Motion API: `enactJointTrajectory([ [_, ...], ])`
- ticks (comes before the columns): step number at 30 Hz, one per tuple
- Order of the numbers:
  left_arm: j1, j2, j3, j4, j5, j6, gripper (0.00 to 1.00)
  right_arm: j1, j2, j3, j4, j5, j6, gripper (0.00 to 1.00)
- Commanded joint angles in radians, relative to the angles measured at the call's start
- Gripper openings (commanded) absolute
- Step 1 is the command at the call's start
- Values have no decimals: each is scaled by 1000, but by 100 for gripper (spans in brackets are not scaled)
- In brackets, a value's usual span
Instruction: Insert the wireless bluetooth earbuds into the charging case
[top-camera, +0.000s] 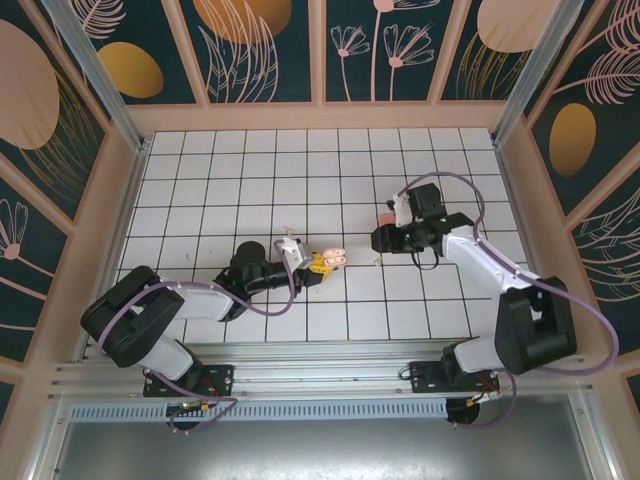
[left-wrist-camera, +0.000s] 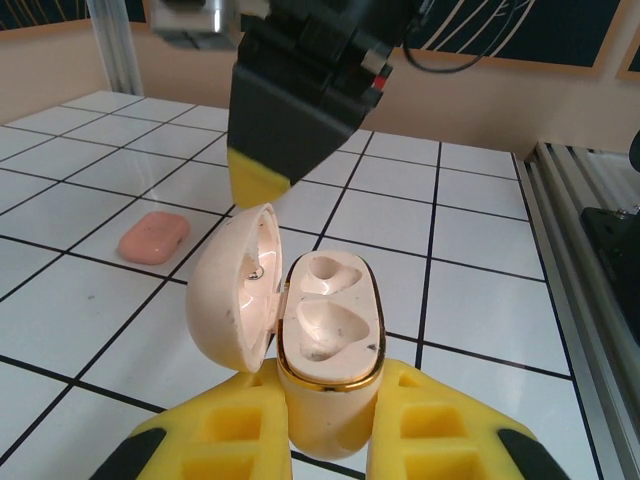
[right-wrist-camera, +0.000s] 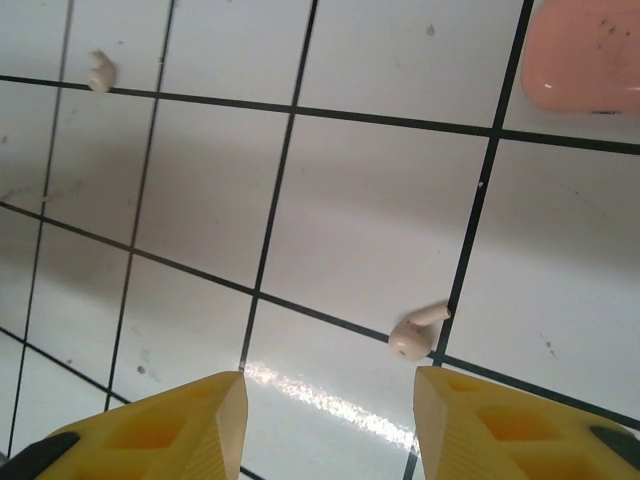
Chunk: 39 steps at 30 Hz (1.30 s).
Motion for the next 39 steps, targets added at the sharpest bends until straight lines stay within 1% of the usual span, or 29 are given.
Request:
enactJointTrajectory([
  [1, -5, -31, -14, 34, -8, -3, 9, -6, 71, 47, 21, -11, 8, 47],
  [8, -6, -32, -12, 19, -10, 2, 9, 14, 212, 89, 40, -11, -18, 47],
  [14, -6, -25, -8, 19, -7, 0, 9, 24, 283, 116, 65, -34, -37, 47],
  [22, -7, -14, 6, 5, -5, 1, 9, 39, 365, 140, 53, -66, -60, 46],
  [30, -6, -19, 12, -19, -11, 8, 9, 40, 350, 115, -5, -31, -69, 46],
  [35, -5, -21, 18, -31, -7, 10, 9, 40, 313, 80, -31, 4, -63, 45],
  [39, -5, -22, 23, -40, -5, 11, 10, 40, 276, 54, -41, 6, -50, 45],
])
